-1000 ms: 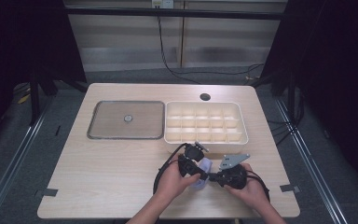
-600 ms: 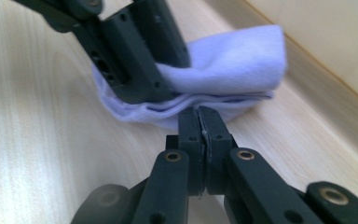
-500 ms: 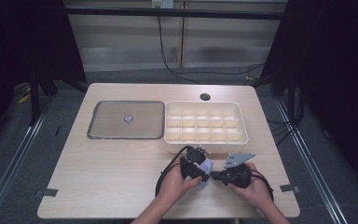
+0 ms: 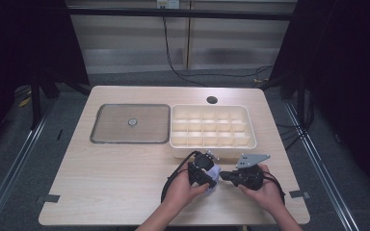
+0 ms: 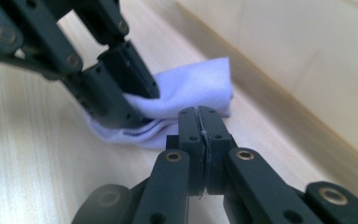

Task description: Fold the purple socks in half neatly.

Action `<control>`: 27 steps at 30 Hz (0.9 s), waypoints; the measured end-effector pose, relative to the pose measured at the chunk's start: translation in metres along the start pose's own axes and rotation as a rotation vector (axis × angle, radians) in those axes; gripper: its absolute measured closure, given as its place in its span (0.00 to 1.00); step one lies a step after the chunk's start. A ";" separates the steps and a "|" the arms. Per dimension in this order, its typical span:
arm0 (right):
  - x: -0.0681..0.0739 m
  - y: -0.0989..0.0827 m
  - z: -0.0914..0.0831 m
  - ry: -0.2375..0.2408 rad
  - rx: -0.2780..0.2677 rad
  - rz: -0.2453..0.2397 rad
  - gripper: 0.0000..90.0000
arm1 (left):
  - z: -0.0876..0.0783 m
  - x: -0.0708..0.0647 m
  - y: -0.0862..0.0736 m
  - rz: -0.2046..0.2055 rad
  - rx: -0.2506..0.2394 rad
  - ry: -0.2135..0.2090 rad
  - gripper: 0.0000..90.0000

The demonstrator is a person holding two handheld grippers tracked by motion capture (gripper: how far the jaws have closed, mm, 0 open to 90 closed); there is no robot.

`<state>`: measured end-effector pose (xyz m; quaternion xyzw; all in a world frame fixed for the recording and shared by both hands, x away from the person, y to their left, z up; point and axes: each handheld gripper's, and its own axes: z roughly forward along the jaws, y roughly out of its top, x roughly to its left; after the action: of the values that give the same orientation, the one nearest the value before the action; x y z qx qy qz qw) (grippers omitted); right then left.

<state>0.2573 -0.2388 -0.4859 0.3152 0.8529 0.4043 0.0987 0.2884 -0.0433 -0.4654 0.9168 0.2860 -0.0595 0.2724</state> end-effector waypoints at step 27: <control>-0.004 0.017 0.031 -0.024 -0.004 -0.049 1.00 | 0.001 -0.005 -0.004 0.009 -0.027 0.000 0.75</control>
<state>0.2815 -0.2136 -0.4941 0.2988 0.8583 0.3997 0.1196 0.2819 -0.0434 -0.4668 0.9143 0.2826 -0.0543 0.2849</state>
